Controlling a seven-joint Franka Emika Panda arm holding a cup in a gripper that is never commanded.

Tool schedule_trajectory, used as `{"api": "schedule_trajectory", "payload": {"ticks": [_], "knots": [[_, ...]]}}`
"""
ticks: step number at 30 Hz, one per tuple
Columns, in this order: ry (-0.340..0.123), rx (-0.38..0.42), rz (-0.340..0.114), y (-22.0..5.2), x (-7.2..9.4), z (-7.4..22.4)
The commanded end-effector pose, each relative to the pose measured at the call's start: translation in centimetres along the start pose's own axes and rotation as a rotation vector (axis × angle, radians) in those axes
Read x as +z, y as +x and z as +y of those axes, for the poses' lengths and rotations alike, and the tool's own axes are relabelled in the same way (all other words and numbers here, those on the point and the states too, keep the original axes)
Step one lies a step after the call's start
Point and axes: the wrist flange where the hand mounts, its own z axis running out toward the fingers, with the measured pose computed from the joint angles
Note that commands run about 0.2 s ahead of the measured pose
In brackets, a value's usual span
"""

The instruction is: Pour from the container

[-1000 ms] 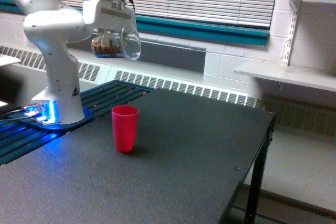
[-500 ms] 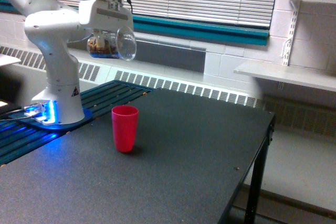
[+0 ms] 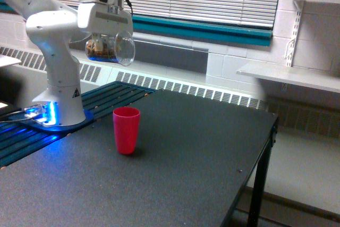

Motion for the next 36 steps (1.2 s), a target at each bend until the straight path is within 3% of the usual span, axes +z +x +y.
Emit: {"api": "schedule_trajectory", "payload": {"ticks": [1,36], "knots": [[-0.032,0.005,-0.038,-1.2,1.8,-0.4],[-0.124,-0.037,-0.069,-2.5,3.5,-0.6]]}}
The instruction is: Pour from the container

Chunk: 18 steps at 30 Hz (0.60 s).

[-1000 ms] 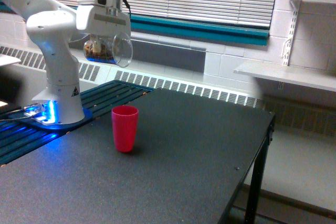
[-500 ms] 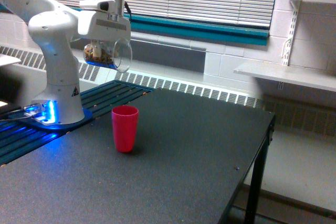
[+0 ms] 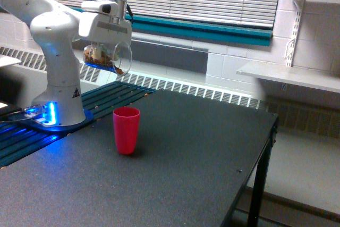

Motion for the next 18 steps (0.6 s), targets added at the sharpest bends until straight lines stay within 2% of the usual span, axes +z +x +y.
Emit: {"api": "schedule_trajectory", "payload": {"ticks": [1,18], "knots": [[-0.035,-0.003,-0.018,-1.2,1.4,-0.3],[-0.077,-0.016,-0.041,-1.6,2.4,-0.6]]}}
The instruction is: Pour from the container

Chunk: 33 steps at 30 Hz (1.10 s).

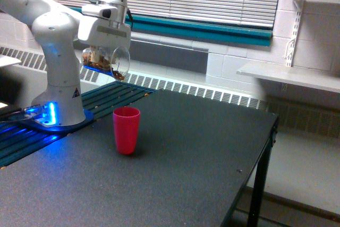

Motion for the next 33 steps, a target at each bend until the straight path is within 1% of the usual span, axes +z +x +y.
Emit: {"api": "schedule_trajectory", "payload": {"ticks": [1,13,20,33], "knots": [[-0.041,-0.009,-0.013,-1.24,1.38,-0.48],[-0.073,-0.028,-0.008,-1.47,1.47,-0.36],[-0.088,-0.034,0.004,-1.35,1.36,-0.16],[-0.089,-0.055,0.015,-0.61,0.88,-0.85]]}}
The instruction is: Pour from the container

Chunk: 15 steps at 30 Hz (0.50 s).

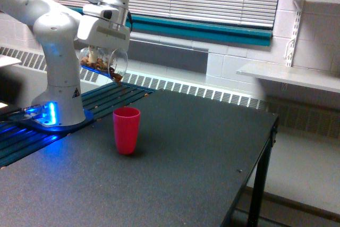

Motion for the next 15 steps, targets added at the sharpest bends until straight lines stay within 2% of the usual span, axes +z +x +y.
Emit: {"api": "schedule_trajectory", "payload": {"ticks": [1,15], "knots": [[-0.024,-0.041,0.003,-0.56,0.68,-0.84],[-0.037,-0.055,-0.001,-0.24,0.62,-1.38]]}}
